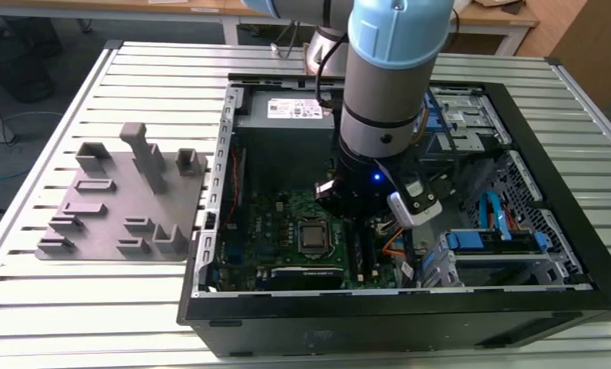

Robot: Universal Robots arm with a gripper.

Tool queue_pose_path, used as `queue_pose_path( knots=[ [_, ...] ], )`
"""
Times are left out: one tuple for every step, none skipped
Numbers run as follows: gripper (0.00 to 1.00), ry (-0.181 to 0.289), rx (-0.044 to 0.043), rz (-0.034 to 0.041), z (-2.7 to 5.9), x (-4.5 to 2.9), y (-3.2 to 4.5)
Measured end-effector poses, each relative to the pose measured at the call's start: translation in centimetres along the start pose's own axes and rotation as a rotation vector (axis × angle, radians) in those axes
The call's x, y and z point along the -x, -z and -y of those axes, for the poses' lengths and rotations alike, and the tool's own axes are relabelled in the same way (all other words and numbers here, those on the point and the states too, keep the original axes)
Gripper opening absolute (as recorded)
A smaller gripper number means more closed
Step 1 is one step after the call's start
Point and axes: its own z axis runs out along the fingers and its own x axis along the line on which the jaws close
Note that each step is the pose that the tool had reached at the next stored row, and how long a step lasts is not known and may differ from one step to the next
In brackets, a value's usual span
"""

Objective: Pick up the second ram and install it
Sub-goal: 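Insert the second ram into the second slot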

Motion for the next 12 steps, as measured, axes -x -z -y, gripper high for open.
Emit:
queue_pose_path(
  knots=[
    [0.14, 0.000, -0.0001, 0.0000, 0.00, 0.00, -0.03],
    [0.14, 0.000, 0.0000, 0.0000, 0.00, 0.00, -0.08],
    [0.14, 0.000, 0.0001, 0.0000, -0.01, -0.01, -0.14],
    [0.14, 0.000, 0.0002, 0.0000, -0.01, -0.01, -0.22],
    [0.14, 0.000, 0.0003, -0.0001, -0.01, -0.02, -0.29],
    [0.14, 0.000, 0.0003, -0.0001, -0.01, -0.02, -0.30],
    [0.14, 0.000, 0.0003, -0.0001, -0.01, -0.02, -0.31],
    [0.14, 0.000, 0.0002, -0.0001, -0.01, -0.02, -0.31],
    [0.14, 0.000, 0.0005, 0.0000, -0.01, -0.02, -0.32],
    [0.14, 0.000, 0.0005, 0.0000, -0.01, -0.02, -0.33],
    [0.14, 0.000, 0.0005, 0.0000, -0.01, -0.02, -0.33],
    [0.14, 0.000, 0.0008, 0.0000, -0.02, -0.02, -0.34]
  ],
)
